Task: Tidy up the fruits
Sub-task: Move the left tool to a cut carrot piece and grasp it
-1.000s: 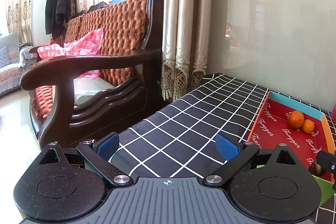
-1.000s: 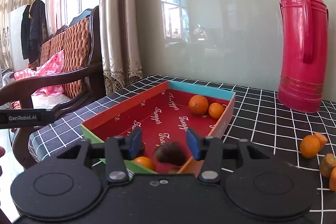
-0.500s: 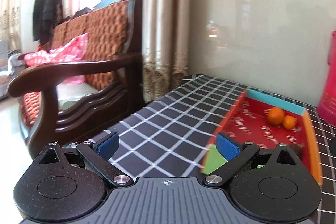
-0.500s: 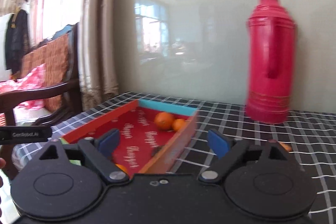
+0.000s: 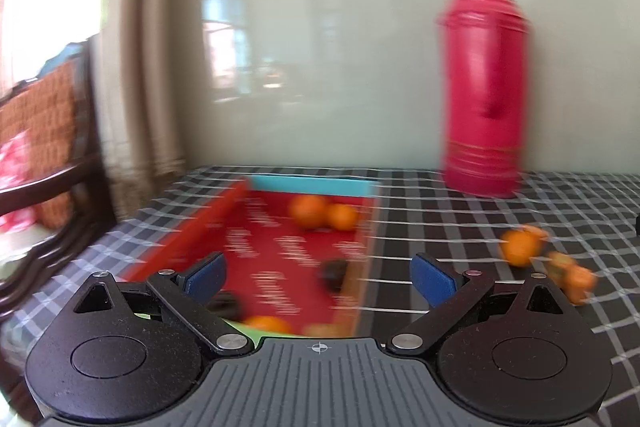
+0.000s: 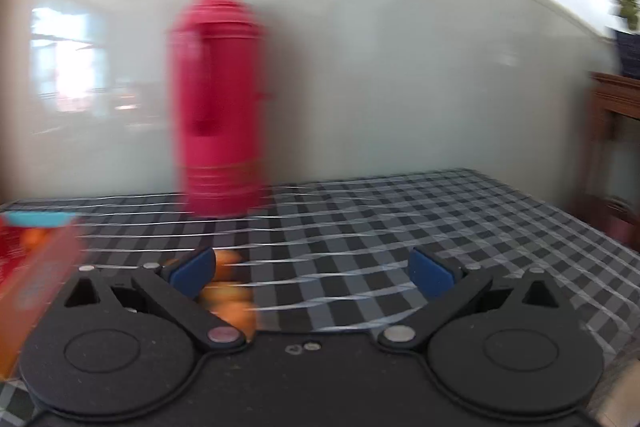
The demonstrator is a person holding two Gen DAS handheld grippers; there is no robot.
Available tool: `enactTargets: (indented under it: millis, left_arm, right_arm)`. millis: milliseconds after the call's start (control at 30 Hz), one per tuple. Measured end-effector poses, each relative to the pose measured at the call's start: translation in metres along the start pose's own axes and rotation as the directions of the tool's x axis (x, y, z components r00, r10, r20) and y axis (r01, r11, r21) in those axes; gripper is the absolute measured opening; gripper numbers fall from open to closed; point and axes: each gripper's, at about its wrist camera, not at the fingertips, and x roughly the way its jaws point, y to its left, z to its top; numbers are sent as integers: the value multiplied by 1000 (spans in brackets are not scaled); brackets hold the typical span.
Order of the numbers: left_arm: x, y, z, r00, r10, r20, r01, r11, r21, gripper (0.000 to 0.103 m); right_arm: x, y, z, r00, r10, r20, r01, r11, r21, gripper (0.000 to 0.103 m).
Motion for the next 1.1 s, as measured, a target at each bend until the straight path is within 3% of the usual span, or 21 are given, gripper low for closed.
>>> enactTargets:
  millis: [133, 233, 433, 500, 633, 700, 833, 900, 967, 1100]
  left_arm:
    - [6, -50, -1, 993, -119, -25, 120, 991, 65, 98]
    - [11, -88, -5, 978, -197, -65, 203, 974, 101, 98]
    - [18, -154, -14, 961, -258, -98, 271, 951, 152, 96]
    - [20, -169, -16, 959, -262, -103, 276, 948, 158, 87]
    - [31, -185, -18, 953, -262, -150, 282, 951, 129, 81]
    - [35, -188, -18, 949, -264, -171, 285, 952, 113, 58]
    - [41, -193, -16, 941, -274, -198, 295, 952, 84, 47]
    - [44, -194, -16, 937, -280, -207, 300, 951, 75, 33]
    - [45, -194, -17, 932, -292, -215, 311, 948, 64, 25]
    - [45, -192, -17, 935, -294, -199, 311, 949, 59, 25]
  right_arm:
    - [3, -30, -2, 986, -167, 24, 166, 986, 14, 97]
    - [3, -47, -4, 969, -246, 30, 246, 969, 17, 97]
    - [2, -81, -6, 965, -261, 25, 259, 964, 65, 97]
    - [2, -87, -6, 966, -258, 19, 257, 964, 69, 97]
    - [3, -94, -7, 965, -264, 8, 262, 962, 70, 97]
    - [2, -97, -8, 965, -262, 6, 261, 962, 75, 97]
    - [2, -100, -10, 968, -253, -9, 253, 964, 77, 97]
    - [4, -101, -10, 969, -246, -16, 246, 966, 77, 97]
    - [5, -101, -11, 970, -241, -17, 241, 968, 75, 97]
    - [5, -99, -10, 973, -231, -24, 232, 969, 82, 97]
